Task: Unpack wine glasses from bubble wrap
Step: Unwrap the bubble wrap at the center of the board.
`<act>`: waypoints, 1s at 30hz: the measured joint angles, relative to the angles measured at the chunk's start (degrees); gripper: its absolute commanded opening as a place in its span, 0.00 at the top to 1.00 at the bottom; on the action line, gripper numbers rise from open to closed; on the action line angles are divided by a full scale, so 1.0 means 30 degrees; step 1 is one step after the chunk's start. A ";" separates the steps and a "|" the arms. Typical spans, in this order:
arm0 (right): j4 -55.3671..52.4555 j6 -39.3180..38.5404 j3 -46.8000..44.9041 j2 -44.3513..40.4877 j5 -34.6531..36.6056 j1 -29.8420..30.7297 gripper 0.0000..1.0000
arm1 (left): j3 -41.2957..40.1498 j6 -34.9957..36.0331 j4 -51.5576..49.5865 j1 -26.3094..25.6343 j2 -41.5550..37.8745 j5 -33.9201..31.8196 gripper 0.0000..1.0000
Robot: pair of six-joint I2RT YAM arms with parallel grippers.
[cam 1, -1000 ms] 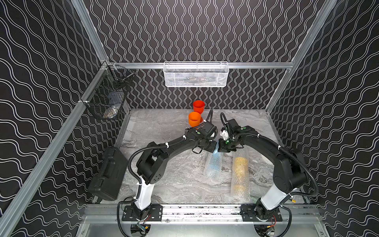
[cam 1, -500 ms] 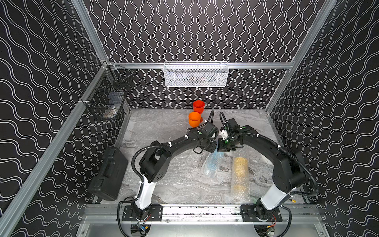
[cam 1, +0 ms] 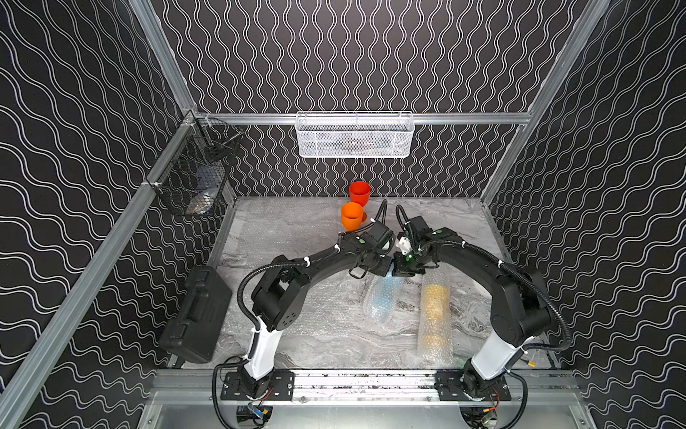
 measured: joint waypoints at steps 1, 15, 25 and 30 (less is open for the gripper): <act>0.0000 0.0000 0.0000 0.0015 -0.0015 0.0000 0.94 | -0.0051 0.0000 -0.0007 0.0000 -0.0073 0.0000 1.00; 0.0364 -0.0066 -0.0255 0.0073 -0.0270 -0.0138 0.94 | -0.1217 -0.0466 0.0459 0.0546 -0.0838 0.0663 1.00; -0.0146 -0.0073 -0.0444 0.0058 0.0350 -0.0372 0.94 | -0.1457 -0.0663 0.0437 0.0933 -0.1188 0.0736 1.00; -0.0204 -0.0080 -0.0503 0.0044 0.0415 -0.0415 0.94 | -0.1537 -0.0670 0.0437 0.0947 -0.1188 0.0852 1.00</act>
